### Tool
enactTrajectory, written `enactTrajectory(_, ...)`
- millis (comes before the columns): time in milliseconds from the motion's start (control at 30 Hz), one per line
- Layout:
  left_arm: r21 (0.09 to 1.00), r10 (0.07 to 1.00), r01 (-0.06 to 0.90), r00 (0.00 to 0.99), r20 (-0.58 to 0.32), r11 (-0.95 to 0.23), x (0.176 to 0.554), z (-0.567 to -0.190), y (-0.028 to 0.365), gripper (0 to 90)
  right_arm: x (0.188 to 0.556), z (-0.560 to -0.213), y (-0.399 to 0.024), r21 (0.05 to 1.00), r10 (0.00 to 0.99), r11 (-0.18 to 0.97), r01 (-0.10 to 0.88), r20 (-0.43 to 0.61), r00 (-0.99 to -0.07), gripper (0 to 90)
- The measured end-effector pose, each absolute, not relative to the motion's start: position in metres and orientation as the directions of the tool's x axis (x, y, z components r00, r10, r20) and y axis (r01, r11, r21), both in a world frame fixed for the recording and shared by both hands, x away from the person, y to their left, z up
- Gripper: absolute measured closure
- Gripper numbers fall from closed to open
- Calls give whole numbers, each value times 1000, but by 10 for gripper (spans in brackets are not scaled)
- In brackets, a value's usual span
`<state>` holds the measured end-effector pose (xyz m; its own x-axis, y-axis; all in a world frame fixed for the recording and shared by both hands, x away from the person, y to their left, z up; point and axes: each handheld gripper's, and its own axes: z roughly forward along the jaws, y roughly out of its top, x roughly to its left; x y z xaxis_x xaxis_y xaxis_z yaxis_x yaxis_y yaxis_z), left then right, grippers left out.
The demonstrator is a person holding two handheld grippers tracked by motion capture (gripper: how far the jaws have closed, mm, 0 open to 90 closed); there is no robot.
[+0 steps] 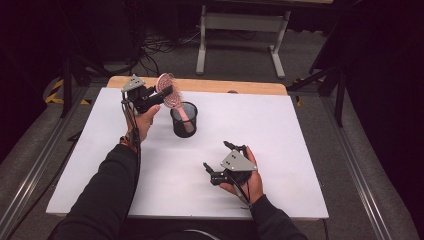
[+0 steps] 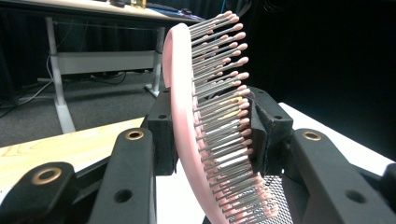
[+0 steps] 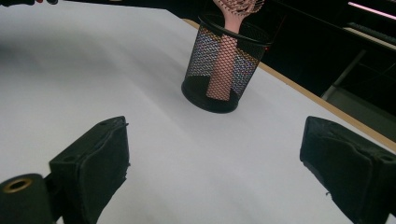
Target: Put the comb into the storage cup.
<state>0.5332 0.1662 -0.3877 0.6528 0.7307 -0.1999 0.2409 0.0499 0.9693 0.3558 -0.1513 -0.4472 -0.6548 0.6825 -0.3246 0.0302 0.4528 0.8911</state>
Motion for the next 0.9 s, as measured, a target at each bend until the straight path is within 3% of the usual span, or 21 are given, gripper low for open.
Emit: enactTrajectory(900,966,745,256,637,-200,40,532,-395,175,500,356,-446,-153,893,687,448,30,-323,-651,88)
